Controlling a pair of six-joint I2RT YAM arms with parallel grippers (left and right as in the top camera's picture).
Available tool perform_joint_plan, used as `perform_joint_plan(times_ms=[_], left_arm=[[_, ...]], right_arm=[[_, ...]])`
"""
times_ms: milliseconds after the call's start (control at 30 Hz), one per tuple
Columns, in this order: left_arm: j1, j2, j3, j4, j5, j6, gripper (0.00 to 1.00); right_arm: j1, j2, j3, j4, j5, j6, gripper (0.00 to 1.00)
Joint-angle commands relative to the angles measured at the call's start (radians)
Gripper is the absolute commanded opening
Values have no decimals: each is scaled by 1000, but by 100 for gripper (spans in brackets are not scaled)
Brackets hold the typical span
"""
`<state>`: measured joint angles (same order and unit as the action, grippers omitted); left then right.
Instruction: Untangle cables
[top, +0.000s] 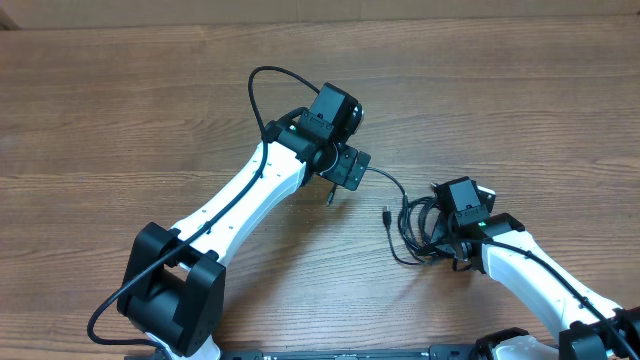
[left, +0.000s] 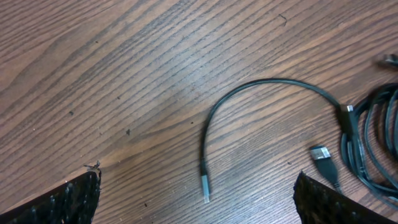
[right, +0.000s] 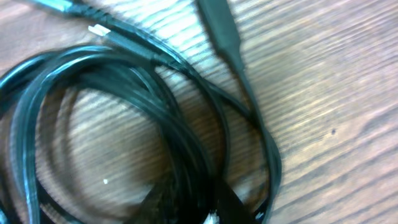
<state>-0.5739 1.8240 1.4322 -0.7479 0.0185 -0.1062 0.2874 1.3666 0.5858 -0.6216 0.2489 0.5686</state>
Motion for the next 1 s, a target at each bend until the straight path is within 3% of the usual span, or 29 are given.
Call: perform_joint_plan(times_ms=[0, 400, 967], left_arm=[[4, 9, 10, 0, 8, -6, 99], [4, 9, 10, 0, 8, -6, 100], [4, 9, 10, 0, 8, -6, 100]], right_arm=[[-3, 4, -3, 23, -12, 8, 4], [-3, -14, 63, 66, -93, -50, 4], [-2, -294, 234, 56, -238, -253, 4]])
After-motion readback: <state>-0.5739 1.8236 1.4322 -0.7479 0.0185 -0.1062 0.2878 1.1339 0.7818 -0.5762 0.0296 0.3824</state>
